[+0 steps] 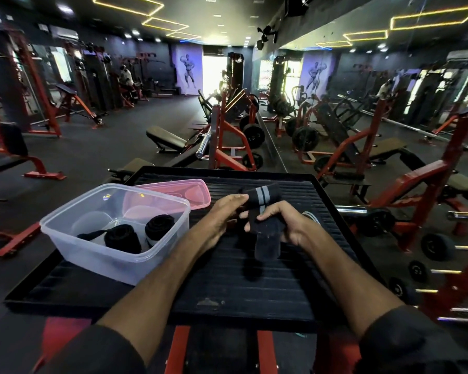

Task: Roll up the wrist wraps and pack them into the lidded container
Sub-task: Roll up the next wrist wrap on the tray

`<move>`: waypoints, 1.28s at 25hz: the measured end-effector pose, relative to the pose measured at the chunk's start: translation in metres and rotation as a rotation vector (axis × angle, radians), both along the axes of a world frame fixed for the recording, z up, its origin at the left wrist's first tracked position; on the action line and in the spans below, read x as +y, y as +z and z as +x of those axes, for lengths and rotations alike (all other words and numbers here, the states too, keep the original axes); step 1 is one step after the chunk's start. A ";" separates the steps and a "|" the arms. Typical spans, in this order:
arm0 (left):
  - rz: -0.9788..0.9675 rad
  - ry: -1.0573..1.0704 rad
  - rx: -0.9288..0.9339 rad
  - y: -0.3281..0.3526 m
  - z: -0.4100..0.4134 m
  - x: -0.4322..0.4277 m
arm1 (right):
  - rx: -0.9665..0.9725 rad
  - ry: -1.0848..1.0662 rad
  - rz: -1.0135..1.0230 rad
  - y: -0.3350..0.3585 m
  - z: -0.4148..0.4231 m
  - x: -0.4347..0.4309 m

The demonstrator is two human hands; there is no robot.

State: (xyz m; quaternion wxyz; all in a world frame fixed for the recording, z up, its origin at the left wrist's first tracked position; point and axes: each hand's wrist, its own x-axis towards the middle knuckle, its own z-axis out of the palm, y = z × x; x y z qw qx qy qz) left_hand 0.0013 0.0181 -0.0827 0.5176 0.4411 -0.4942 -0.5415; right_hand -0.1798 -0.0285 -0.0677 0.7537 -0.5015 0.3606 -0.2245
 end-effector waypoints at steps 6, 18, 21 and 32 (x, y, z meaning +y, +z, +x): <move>-0.123 0.103 -0.003 0.011 -0.017 0.013 | 0.173 0.202 -0.164 0.012 0.007 0.018; -0.103 0.266 0.170 0.053 -0.005 0.014 | 0.402 0.205 -0.410 -0.033 -0.023 0.029; -0.081 0.196 0.152 0.041 -0.007 0.016 | 0.664 0.232 -0.515 -0.023 -0.036 0.025; -0.227 0.162 0.137 0.098 -0.006 0.004 | -0.023 0.054 -0.247 -0.001 -0.017 0.042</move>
